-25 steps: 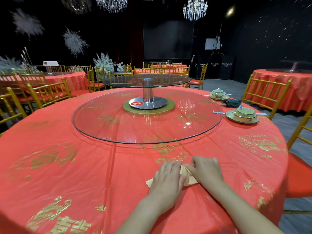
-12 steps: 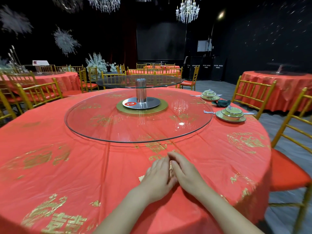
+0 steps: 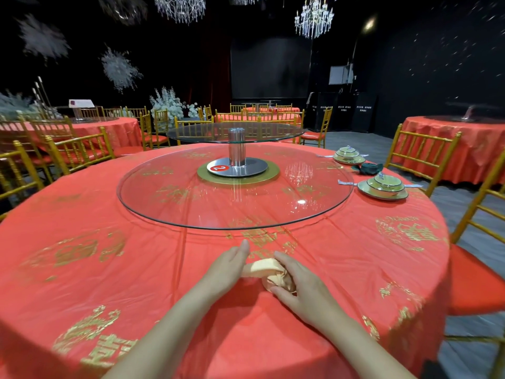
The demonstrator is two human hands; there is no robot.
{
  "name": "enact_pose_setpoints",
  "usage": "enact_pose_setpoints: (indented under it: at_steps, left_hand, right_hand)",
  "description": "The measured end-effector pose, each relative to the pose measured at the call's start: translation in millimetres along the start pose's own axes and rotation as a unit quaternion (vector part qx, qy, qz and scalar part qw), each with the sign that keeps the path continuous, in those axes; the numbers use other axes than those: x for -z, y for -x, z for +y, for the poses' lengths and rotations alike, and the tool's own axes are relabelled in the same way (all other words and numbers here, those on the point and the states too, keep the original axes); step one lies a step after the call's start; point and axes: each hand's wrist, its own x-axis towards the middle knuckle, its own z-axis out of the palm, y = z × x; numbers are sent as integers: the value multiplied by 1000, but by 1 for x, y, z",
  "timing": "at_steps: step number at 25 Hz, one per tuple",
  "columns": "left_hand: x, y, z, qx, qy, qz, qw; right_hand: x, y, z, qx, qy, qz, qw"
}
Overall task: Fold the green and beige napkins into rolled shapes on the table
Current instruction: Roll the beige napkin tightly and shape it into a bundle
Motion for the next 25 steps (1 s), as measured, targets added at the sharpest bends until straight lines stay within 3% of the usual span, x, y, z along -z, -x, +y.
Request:
enact_pose_setpoints:
  at_steps: [2, 7, 9, 11, 15, 19, 21, 22, 25]
  left_hand:
    - [0, -7, 10, 53, 33, -26, 998]
    - [3, -17, 33, 175, -62, -110, 976]
    - [8, -19, 36, 217, -77, -181, 956]
    - [10, -21, 35, 223, -62, -218, 948]
    - [5, -31, 27, 157, -7, -138, 978]
    - [6, -29, 28, 158, 74, -150, 973]
    - [2, -27, 28, 110, 167, -83, 976]
    - [-2, -28, 26, 71, 170, -27, 982]
    - [-11, -29, 16, -81, 25, 98, 992]
  right_hand:
    - [0, 1, -2, 5, 2, 7, 1000]
    - [3, 1, -7, -10, 9, 1, 1000]
    - [4, 2, -7, -5, 10, 1, 1000]
    - [5, 3, -6, -6, 11, -1, 1000]
    - [7, 2, -7, -17, 12, -8, 1000]
    - [4, 1, -6, -2, 17, 4, 1000]
    - [3, 2, -4, -3, 19, 1, 1000]
    - [3, 2, -4, 0, 20, 0, 1000]
    - [-1, 1, -2, 29, 32, 7, 999]
